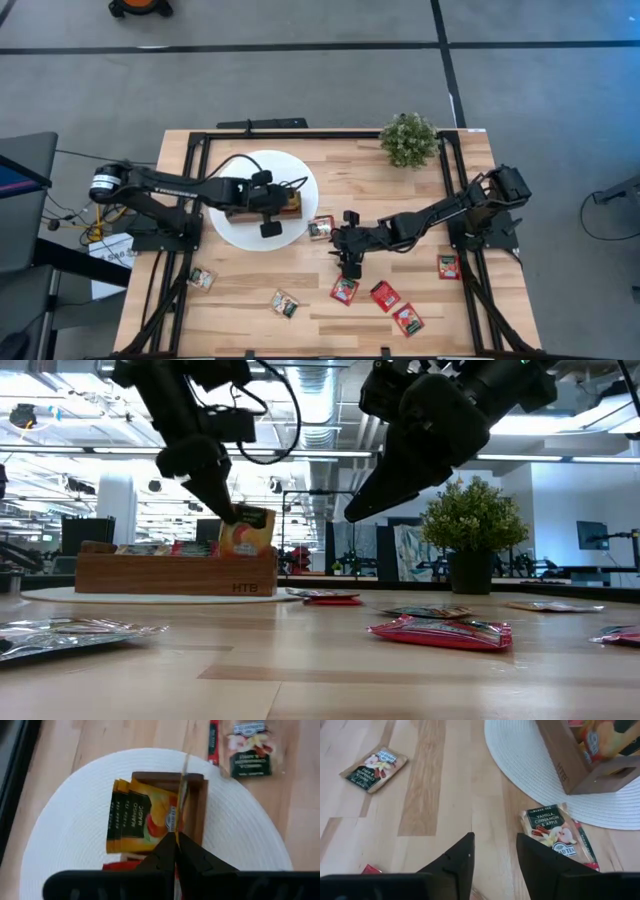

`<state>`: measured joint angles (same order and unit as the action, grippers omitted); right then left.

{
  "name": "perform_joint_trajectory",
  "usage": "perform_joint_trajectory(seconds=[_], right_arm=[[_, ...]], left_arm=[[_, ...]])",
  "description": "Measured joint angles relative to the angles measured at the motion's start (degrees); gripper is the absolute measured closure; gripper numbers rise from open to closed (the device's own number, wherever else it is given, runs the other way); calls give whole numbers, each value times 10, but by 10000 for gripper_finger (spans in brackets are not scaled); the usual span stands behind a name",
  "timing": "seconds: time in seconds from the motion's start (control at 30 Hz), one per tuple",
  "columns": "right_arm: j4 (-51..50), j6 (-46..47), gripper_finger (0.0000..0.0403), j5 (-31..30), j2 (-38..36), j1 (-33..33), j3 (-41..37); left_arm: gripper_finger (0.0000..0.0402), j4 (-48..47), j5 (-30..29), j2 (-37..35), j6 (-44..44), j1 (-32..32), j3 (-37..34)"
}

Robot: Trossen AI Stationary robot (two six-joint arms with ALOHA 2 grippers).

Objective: Pick & Place Tea
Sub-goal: Put the yellow tea bag into the right section of the wooden organizer, then put the brown tea bag into the left section of the wooden organizer

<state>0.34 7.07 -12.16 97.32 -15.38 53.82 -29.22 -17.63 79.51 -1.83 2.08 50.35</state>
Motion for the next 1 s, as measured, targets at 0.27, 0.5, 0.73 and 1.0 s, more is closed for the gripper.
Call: perform_joint_trajectory(seconds=[0.27, 0.5, 0.73, 1.0], right_arm=[[-1, 0, 267, 0, 0, 0, 0], [-1, 0, 268, 3, 0, 0, 0], [-1, 0, 266, 3, 0, -8, 0], [-6, 0, 270, 1, 0, -7, 0]], left_arm=[[401, 15, -1, 15, 9, 15, 0], [372, 12, -5, 15, 7, 17, 0], [303, -1, -100, 15, 0, 18, 0], [291, 39, -114, 15, -18, 2, 0]])
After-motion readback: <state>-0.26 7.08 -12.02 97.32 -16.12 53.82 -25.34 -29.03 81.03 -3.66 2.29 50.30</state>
